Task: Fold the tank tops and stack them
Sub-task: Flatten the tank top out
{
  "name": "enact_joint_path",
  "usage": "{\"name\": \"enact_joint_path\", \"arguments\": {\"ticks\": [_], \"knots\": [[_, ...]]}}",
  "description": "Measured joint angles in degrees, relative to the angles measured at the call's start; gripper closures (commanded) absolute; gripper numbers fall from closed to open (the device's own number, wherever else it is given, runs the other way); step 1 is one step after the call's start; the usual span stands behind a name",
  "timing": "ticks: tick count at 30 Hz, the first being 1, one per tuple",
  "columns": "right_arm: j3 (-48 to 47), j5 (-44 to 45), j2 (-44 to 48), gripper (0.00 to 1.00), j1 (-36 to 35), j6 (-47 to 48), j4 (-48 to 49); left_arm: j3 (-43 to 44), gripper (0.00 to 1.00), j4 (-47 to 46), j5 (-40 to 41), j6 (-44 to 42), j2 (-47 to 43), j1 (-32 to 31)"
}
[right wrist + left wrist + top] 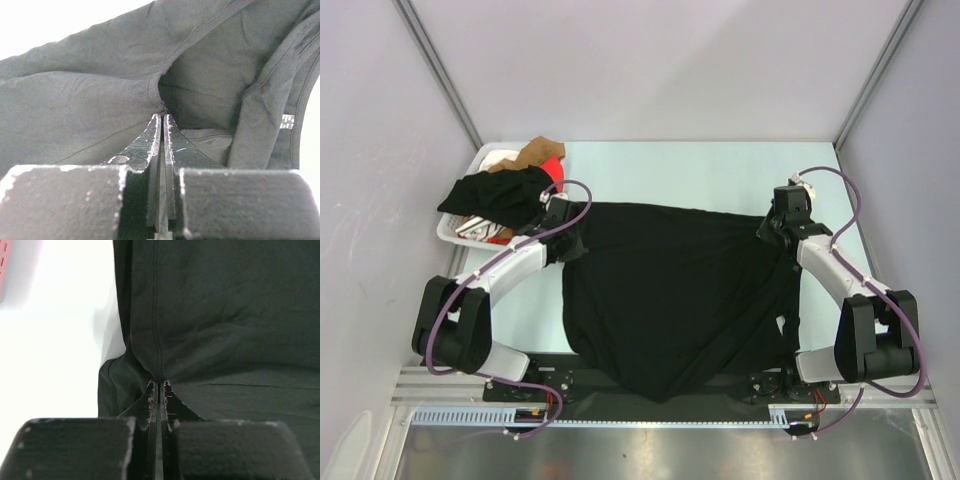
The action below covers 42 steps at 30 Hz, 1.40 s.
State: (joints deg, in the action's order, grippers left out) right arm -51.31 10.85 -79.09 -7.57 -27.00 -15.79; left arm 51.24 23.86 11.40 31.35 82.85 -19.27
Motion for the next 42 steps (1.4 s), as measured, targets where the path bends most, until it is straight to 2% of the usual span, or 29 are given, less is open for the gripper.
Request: {"name": "enact_joint_path", "arguments": {"ticks": [11, 15, 19, 24, 30, 37, 42], "knots": [[0.35, -0.81, -0.28, 1.00, 0.17, -0.22, 0.17, 0.02, 1.00, 0.96, 0.00, -0.20, -1.05, -0.31], [0.17, -1.38, 1.20, 1.00, 0.81, -0.39, -1.03, 1.29, 1.00, 3.26, 0.02, -0.09, -5.14, -0.66], [-3.17, -4.55, 4.81, 1.00, 4.70, -0.57, -3.61, 4.66, 1.00, 5.57, 0.50, 0.13, -10.14, -0.70], [-11.43, -10.62, 10.05, 1.00, 10.29, -0.92, -4.09, 12.48, 1.00, 8.94, 1.81, 0.11, -15.91, -0.57], [-23.98, -16.70, 15.89, 1.00, 9.40, 2.08, -5.01, 27.78, 1.00, 12.74, 3.02, -1.55, -20.55, -0.42], [-36.74, -19.45, 28.70, 1.00, 11.56, 3.67, -6.49, 44.33, 1.00, 13.92, 2.47, -5.01, -31.01, -0.44], [-39.47, -20.79, 41.13, 1.00, 11.56, 3.78, -4.61, 49.53, 1.00, 11.85, -0.85, -5.81, -42.38, -0.44]]}}
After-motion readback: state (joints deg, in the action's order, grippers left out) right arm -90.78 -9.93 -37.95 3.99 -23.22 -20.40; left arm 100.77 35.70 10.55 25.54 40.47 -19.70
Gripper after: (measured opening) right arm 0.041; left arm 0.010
